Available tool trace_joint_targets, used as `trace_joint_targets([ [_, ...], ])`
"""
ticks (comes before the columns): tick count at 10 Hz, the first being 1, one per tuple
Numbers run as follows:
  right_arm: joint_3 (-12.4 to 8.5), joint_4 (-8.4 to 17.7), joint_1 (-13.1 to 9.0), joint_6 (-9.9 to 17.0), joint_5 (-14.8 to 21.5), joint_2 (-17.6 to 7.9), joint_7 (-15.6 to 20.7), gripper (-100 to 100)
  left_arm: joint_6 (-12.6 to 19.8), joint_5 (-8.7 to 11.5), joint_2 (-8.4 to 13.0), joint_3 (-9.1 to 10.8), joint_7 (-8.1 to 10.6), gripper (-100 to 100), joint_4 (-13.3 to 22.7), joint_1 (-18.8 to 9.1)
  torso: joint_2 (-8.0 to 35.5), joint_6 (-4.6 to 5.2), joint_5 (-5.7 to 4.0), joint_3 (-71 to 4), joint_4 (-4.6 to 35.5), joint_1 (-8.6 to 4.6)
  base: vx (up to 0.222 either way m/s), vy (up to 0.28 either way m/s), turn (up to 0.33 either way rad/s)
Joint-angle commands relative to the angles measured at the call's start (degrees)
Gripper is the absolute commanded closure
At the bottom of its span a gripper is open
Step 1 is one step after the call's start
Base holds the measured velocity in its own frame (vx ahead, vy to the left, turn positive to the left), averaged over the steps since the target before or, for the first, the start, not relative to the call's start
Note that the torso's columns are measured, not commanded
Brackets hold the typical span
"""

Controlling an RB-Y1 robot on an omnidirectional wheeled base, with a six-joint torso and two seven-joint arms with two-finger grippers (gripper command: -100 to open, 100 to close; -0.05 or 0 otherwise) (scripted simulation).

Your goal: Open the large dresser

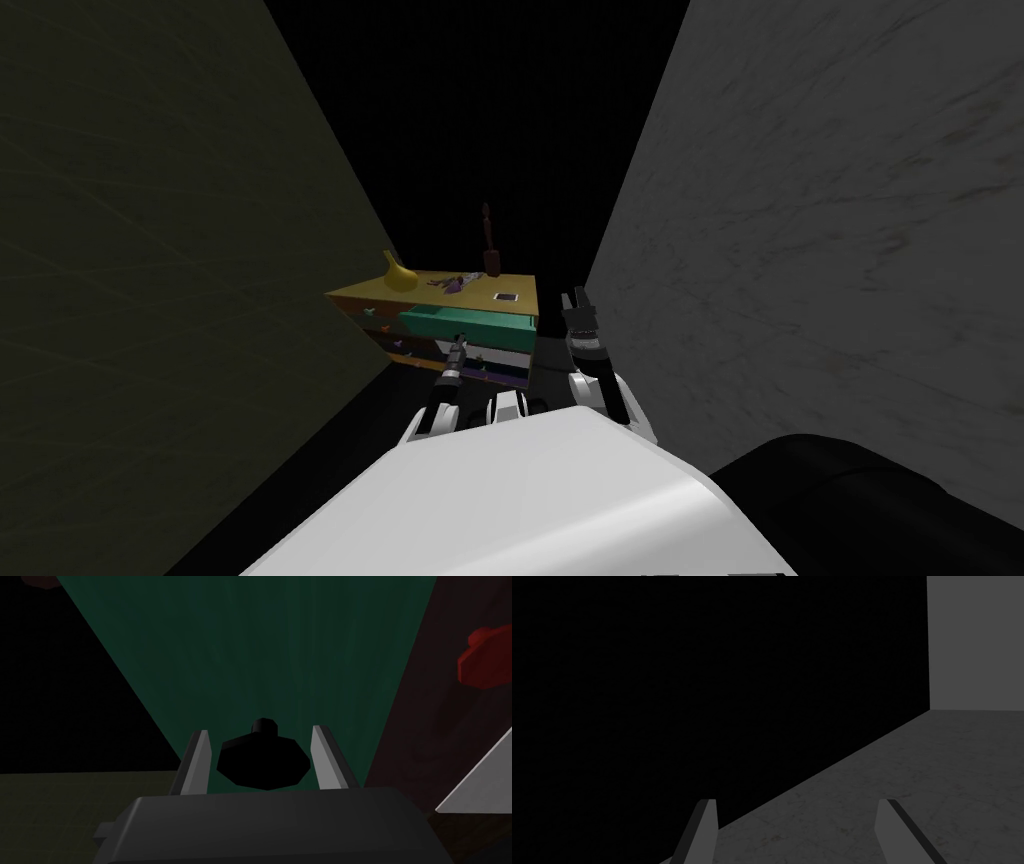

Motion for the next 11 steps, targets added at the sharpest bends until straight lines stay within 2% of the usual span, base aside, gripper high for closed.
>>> trace_joint_targets([
  [1,0.00,0.00,0.00,0.00,0.00,0.00,0.00,0,-0.04,0.08,0.45,-0.37,0.25,100,-0.98,1.03,0.13,-0.01,0.00,0.03,-0.06,0.04,-0.182,0.052,0.027],
  [4,0.00,0.00,-0.01,0.00,0.00,0.00,0.00,0,-0.21,0.08,0.59,-0.74,0.35,100,-1.48,1.46,0.34,-0.07,0.08,0.20,-0.06,0.23,-0.150,0.051,0.014],
  [5,0.00,0.00,0.00,0.00,0.00,0.00,0.00,0,-1.09,1.08,2.52,0.71,1.63,100,-1.85,3.09,0.02,-0.01,0.03,0.03,-0.04,0.06,-0.087,-0.039,-0.179],
  [11,0.01,0.00,0.00,0.00,0.00,0.01,0.00,0,-3.98,4.17,8.25,5.28,5.52,100,-3.20,7.51,0.16,0.12,0.12,0.11,-0.19,0.00,-0.107,-0.050,-0.109],
])
